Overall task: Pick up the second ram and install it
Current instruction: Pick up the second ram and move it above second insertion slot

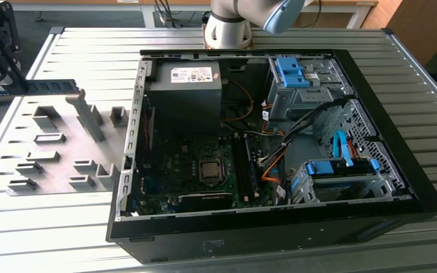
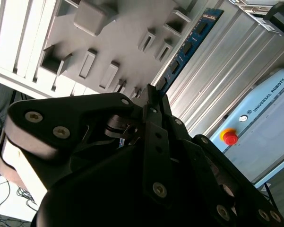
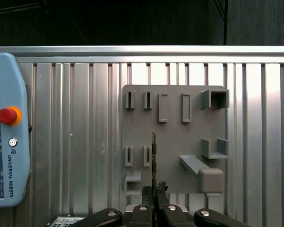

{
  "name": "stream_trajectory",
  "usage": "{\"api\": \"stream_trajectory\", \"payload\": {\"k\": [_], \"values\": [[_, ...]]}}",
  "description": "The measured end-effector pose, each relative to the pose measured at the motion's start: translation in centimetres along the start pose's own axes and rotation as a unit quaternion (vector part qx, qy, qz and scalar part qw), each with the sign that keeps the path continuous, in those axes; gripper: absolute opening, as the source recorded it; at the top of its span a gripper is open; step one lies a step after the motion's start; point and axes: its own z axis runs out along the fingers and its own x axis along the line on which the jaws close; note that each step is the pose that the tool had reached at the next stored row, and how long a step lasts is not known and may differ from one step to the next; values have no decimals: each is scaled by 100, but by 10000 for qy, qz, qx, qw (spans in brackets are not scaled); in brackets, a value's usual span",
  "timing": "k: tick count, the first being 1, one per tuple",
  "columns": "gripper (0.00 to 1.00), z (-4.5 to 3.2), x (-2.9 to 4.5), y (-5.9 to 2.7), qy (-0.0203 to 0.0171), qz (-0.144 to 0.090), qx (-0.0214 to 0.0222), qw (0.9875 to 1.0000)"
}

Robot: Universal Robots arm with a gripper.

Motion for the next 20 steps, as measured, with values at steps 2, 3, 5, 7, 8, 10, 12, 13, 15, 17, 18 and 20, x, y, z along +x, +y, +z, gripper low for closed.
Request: {"api": "stream_trajectory", "payload": {"k": [2,3,5,7,8,10,12,13,15,17,18,20], "values": [[15,0,0,-8,0,0,0,10000],[15,0,0,-12,0,0,0,10000],[15,0,0,-21,0,0,0,10000],[15,0,0,-29,0,0,0,10000],[15,0,-1,-33,0,0,0,10000],[15,-1,-1,-43,0,0,0,10000],[15,-1,-1,-53,0,0,0,10000],[15,-1,-1,-57,0,0,0,10000],[15,-1,-1,-68,0,0,0,10000],[15,-1,-1,-78,0,0,0,10000],[15,-1,-1,-83,0,0,0,10000],[15,-1,-1,-93,0,0,0,10000]]}}
